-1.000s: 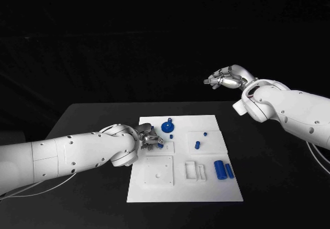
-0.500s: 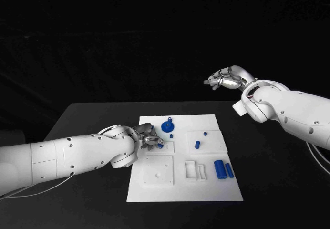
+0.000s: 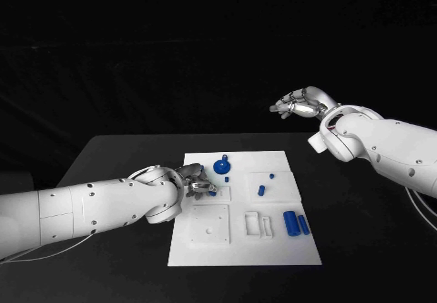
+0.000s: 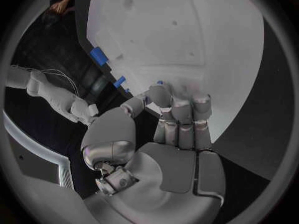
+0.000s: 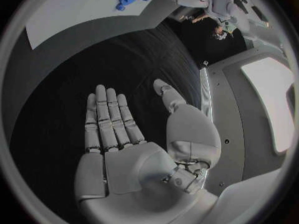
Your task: Assemble the parts on the task board
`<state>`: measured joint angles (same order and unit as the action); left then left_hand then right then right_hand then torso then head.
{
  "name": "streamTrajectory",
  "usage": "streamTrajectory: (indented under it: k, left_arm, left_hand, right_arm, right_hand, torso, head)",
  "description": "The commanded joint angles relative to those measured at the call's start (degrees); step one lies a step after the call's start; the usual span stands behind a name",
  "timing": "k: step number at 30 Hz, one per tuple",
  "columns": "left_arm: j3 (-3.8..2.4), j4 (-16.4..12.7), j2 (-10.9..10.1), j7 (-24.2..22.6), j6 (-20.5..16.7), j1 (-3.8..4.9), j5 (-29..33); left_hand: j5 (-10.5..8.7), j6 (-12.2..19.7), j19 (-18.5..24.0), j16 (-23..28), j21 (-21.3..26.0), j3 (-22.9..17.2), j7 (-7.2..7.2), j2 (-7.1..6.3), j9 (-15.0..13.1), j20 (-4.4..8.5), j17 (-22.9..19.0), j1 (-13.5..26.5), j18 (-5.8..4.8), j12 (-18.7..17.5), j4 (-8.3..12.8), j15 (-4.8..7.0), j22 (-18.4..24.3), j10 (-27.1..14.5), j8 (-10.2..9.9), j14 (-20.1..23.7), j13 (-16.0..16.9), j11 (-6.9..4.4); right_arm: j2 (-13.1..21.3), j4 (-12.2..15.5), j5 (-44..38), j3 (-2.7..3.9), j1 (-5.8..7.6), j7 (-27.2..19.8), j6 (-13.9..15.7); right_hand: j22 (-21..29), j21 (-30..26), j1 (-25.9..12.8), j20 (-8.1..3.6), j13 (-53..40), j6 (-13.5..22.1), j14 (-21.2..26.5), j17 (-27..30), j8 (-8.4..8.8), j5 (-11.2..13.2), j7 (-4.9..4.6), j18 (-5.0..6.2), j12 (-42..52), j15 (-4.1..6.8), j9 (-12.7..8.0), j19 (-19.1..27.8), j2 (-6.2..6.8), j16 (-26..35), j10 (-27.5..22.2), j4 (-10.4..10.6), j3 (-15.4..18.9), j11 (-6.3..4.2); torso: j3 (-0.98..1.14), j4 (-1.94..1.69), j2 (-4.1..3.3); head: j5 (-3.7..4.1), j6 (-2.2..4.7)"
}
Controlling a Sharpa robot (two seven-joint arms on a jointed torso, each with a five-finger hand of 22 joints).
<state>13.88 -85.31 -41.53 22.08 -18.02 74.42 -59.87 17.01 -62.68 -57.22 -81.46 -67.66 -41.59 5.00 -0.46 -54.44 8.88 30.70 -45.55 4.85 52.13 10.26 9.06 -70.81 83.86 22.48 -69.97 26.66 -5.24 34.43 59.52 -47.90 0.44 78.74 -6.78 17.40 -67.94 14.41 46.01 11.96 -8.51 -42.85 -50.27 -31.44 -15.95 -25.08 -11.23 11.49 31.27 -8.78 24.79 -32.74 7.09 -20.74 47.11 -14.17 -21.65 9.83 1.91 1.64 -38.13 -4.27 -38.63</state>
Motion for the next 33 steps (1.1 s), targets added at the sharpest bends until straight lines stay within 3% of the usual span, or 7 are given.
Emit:
streamTrajectory:
  k: [1,33]
  left_arm:
    - [0.00,-0.1,0.0,-0.2,0.6,-0.08,-0.8]
    - [0.00,0.2,-0.1,-0.1,0.5,-0.10,-1.4]
  left_hand:
    - [0.25,-9.7,0.3,-0.2,-0.3,-0.1,-6.90,0.03,-0.1,7.05,-0.1,-0.6,1.06,0.3,-0.2,4.85,0.1,-3.2,0.1,-2.8,-0.1,-2.79]
    - [0.01,-9.6,0.4,-0.2,-0.5,-0.2,-6.87,-0.10,-0.1,7.03,-0.3,-0.8,1.09,0.2,-0.5,4.83,0.3,-3.2,-0.1,-2.7,-0.3,-2.76]
  right_arm:
    - [0.0,0.0,0.1,0.04,-0.04,-0.3,-0.7]
    - [-0.2,-0.2,0.1,0.04,-0.28,-0.3,-1.1]
  right_hand:
    - [-0.1,-0.3,0.0,0.15,0.1,0.3,0.3,0.1,-0.24,-0.3,-1.54,-0.63,-0.3,-0.18,-0.1,0.4,-0.25,0.3,0.4,0.4,0.0,-0.09]
    - [-0.2,-0.4,0.0,0.19,0.4,0.3,0.4,0.1,-0.25,-0.2,-1.55,-0.62,-0.4,-0.24,-0.2,0.5,-0.26,0.5,0.3,0.5,0.0,-0.04]
  torso:
    - [0.00,0.03,0.00]
    - [0.01,0.03,0.02]
  head:
    - [-0.03,-0.01]
    - [-0.02,-0.09]
